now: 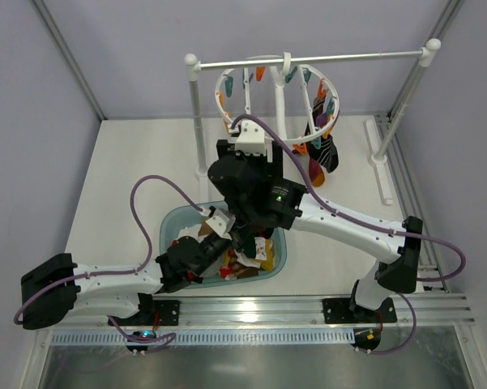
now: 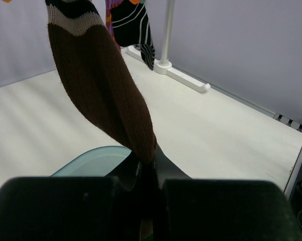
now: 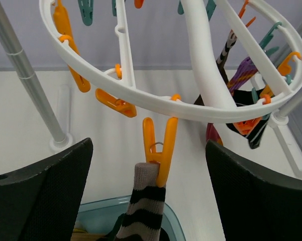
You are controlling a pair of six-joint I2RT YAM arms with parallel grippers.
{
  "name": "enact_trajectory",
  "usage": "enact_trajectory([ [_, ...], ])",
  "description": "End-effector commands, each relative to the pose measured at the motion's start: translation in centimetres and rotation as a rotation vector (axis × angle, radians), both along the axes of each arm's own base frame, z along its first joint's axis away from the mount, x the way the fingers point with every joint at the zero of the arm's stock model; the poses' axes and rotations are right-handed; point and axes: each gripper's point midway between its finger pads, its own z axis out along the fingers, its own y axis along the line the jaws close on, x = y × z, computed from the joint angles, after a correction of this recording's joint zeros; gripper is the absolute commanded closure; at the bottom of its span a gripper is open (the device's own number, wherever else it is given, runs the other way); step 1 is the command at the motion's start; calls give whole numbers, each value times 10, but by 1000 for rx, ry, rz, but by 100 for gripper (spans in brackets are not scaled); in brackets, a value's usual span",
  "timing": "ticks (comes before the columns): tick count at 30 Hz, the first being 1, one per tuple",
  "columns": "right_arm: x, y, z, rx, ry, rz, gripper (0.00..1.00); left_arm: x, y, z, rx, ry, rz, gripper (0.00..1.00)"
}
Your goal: Remove the socks clipped to the hanger
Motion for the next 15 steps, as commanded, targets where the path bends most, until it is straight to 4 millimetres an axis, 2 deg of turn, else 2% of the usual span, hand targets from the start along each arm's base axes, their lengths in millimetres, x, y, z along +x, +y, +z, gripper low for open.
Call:
enact_trajectory([
  [1,-3,-23,15,-22,-45,-137,9,-4,2,21,-66,-39,-15,100],
  [10,7,-18,14,-58,-57,-190,19,-7,12,23,-74,-44,-9,100],
  [15,14,-16,11,-69,-59,-203,25,-7,10,22,-72,-43,-15,100],
])
